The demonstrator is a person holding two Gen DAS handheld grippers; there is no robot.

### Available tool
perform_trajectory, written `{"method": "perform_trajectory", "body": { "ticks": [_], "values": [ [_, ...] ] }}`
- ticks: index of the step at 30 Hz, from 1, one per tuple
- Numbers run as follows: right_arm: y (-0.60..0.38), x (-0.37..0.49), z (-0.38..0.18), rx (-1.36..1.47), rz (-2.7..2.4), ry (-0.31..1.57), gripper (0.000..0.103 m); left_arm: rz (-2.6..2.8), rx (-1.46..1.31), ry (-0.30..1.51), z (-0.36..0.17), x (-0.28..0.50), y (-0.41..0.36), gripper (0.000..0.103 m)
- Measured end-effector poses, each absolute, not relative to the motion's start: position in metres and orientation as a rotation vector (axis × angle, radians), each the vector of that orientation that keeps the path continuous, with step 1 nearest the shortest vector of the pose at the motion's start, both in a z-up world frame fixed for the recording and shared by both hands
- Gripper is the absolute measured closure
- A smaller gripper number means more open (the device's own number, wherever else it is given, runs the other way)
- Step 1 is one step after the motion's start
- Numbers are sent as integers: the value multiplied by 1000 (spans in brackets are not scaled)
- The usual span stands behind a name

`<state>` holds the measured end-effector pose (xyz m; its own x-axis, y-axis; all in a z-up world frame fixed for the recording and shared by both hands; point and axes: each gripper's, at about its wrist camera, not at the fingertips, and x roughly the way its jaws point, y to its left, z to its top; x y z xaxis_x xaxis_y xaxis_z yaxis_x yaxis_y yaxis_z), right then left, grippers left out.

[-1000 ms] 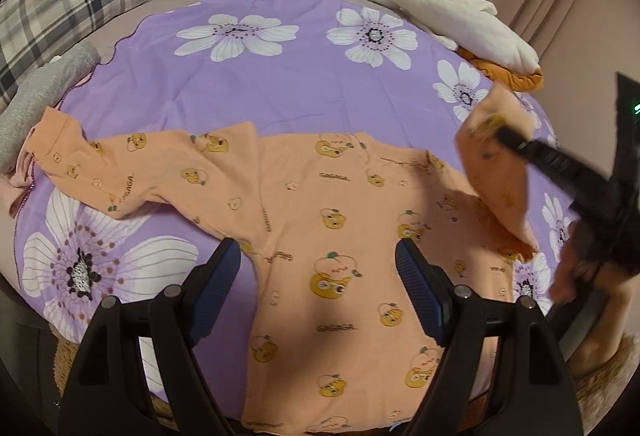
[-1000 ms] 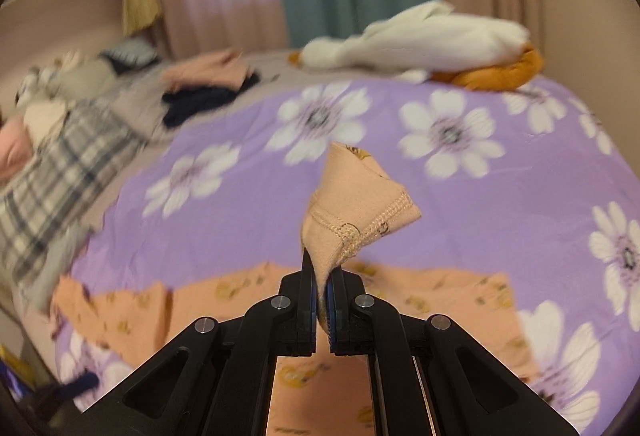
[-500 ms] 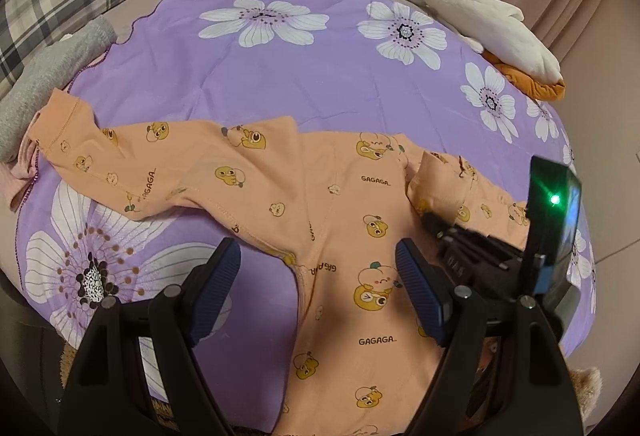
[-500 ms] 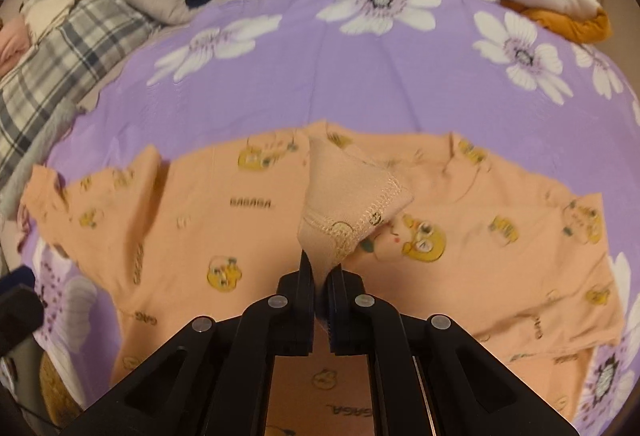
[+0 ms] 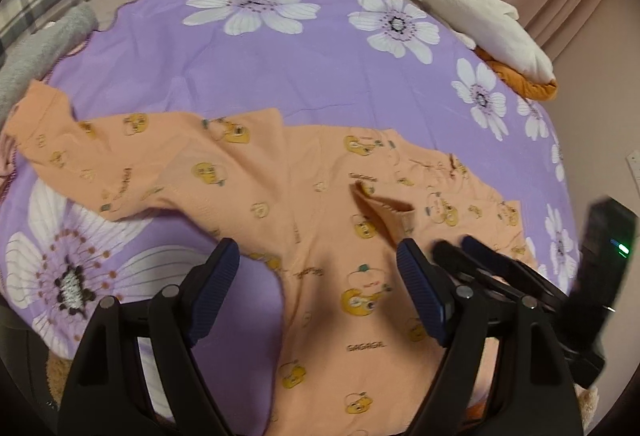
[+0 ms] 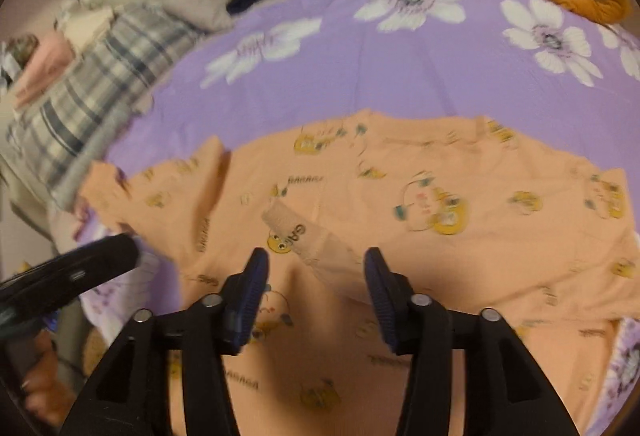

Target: Fold small clothes

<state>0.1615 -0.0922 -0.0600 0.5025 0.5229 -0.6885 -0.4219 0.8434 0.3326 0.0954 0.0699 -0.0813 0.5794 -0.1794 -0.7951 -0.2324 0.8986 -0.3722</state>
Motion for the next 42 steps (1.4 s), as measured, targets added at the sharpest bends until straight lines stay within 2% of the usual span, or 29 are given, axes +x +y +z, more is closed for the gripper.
{"method": "perform_trajectory", "body": {
  "ticks": [2,13,16,17,18,20,30,34,42],
  "values": [
    [-116,154,-51,172,544,838,36,-16,-490,966,-84,105,65,21],
    [-227,128,-75,318,218,844,36,-99,-542,1104,-132,173,24,23],
    [-247,126,-84,367,174,860,36,-105,-553,1107,-144,180,16,44],
    [-251,126,-87,373,160,863,36,-101,-556,1096,-146,181,14,56],
    [-255,127,-90,381,140,864,36,-96,-551,1080,-147,181,12,73],
    [-266,127,-91,398,119,865,36,-87,-539,1077,-147,182,11,94],
    [-283,133,-110,454,101,906,36,-87,-502,869,-89,163,32,97],
    [-278,138,-113,463,123,910,36,-33,-472,881,-93,164,46,97],
    [-265,160,-119,391,101,926,51,18,-428,927,-118,163,55,96]
  ]
}}
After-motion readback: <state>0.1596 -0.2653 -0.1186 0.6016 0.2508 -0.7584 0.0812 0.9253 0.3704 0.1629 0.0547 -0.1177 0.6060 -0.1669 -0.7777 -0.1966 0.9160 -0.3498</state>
